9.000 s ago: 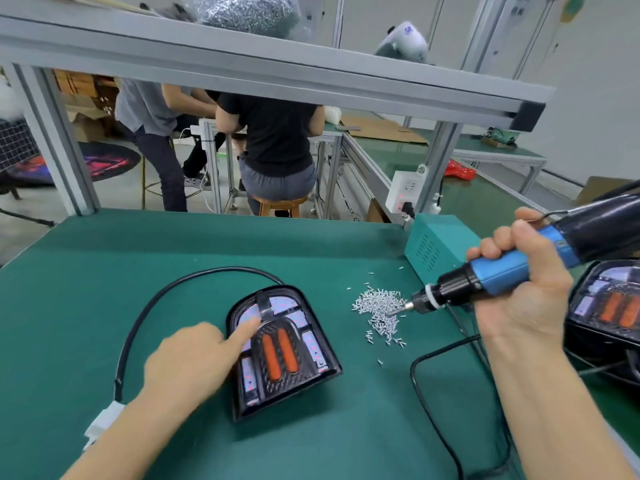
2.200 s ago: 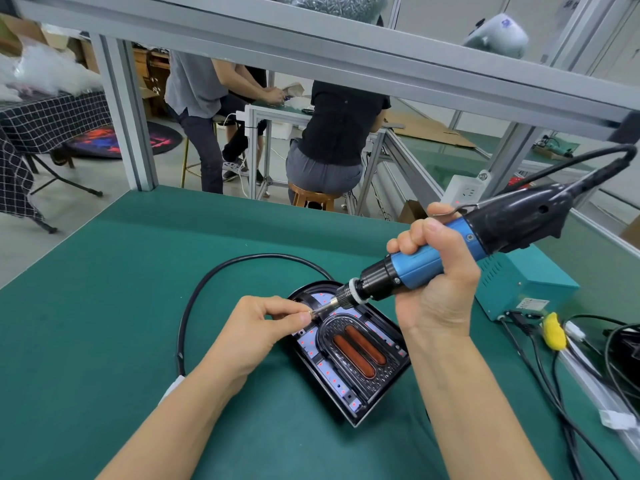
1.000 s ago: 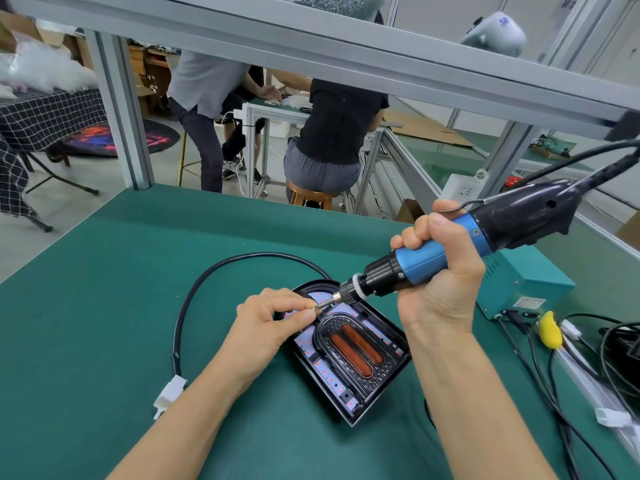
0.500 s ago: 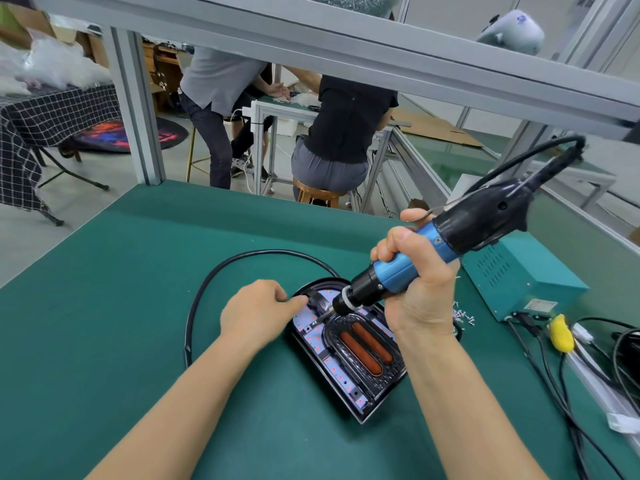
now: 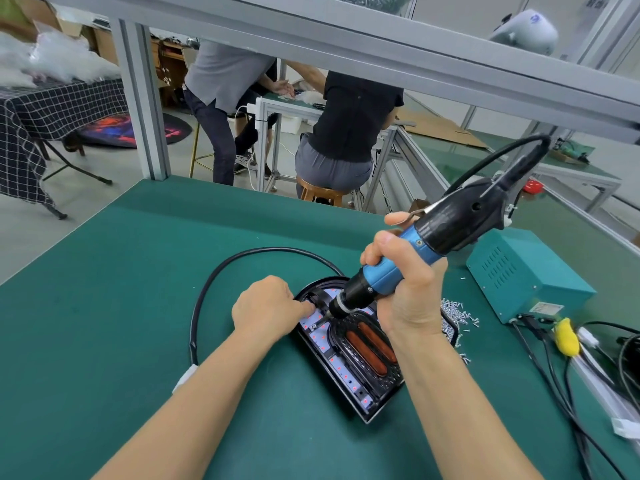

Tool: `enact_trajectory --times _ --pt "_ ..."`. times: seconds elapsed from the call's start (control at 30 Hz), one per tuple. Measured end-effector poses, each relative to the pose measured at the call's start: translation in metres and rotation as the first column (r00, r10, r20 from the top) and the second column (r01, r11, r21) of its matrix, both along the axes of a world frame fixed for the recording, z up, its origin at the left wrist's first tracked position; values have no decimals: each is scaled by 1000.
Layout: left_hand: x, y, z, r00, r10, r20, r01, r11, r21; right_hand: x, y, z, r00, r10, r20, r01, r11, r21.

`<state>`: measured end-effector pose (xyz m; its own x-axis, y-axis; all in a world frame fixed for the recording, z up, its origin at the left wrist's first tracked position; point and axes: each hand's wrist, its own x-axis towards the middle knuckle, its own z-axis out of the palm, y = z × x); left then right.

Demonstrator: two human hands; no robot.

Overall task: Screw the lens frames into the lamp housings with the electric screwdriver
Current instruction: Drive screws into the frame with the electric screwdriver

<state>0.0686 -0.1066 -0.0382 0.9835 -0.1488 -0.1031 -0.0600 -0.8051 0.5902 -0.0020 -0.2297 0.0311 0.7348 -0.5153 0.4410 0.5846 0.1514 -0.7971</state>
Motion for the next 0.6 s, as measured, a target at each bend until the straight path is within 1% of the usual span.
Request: enact_trajectory --times 0.2,0.47,0.6 --pt "2 0 -4 1000 -2 3 2 1000 2 1 5 1 999 49 -1 -49 997 -53" --pt "7 1 -4 998 32 -54 -30 999 21 -1 7 2 980 198 -6 -194 952 -237" --pt "9 2 -3 995 44 -92 -43 999 15 4 14 5 980 199 -10 -195 945 -264"
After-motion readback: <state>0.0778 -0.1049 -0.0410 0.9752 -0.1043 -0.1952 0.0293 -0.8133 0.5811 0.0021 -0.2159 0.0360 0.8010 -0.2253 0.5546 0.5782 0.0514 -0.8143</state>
